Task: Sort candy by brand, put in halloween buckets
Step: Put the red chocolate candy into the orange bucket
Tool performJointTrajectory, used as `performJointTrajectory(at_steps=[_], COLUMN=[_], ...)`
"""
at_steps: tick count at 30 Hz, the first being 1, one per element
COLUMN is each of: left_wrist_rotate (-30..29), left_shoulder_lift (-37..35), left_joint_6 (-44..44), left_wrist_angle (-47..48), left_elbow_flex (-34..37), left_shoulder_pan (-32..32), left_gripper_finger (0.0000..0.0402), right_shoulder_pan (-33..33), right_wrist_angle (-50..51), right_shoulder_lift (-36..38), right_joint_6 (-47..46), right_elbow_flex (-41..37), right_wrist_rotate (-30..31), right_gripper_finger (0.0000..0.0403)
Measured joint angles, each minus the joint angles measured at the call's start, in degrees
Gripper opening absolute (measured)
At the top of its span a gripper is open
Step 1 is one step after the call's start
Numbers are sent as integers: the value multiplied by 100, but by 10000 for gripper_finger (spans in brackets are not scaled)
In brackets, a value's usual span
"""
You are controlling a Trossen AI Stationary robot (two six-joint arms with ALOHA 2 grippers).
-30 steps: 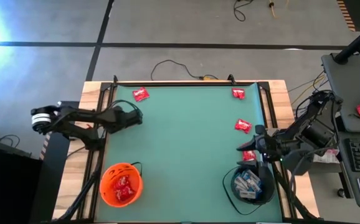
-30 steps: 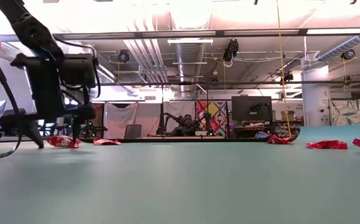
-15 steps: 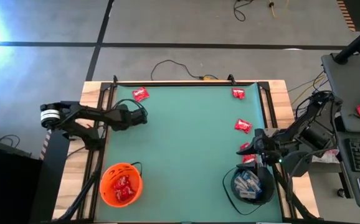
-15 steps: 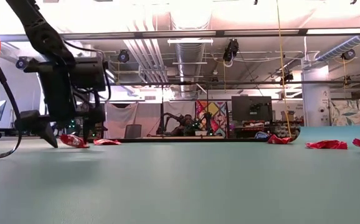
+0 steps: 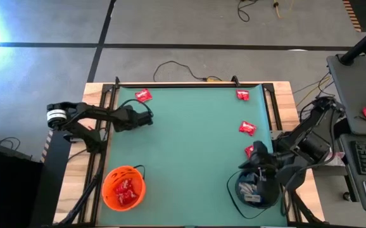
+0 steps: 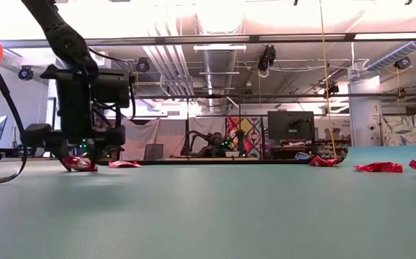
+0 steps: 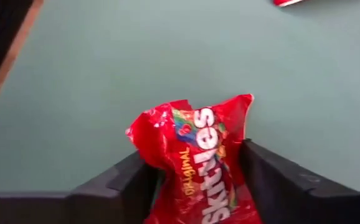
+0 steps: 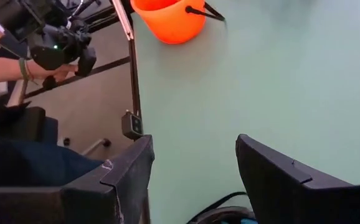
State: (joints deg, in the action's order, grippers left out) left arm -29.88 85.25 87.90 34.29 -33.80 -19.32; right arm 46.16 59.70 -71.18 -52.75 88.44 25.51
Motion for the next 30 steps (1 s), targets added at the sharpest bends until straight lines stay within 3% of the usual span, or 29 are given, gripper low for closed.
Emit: performJointTrajectory(at_steps=[12, 22, 30], left_wrist_rotate=[370, 631, 1972], left_shoulder_lift=[-1015, -1721, -1626], left_joint_6=[-1270, -2992, -3143], left_wrist_angle=[144, 932, 1234], left_elbow_flex=[-183, -1584, -3085], left_shoulder_pan=[313, 1363, 3032], left_gripper_finger=[16, 9, 5], right_shoulder_pan=[746, 858, 858], right_wrist_angle=[410, 501, 472], right_shoulder_lift=[134, 300, 561], right_joint_6=[-429, 115, 244], right_elbow_flex=[-151, -796, -1321], right_wrist_rotate=[-301, -459, -498], right_gripper_finger=[219, 219, 219])
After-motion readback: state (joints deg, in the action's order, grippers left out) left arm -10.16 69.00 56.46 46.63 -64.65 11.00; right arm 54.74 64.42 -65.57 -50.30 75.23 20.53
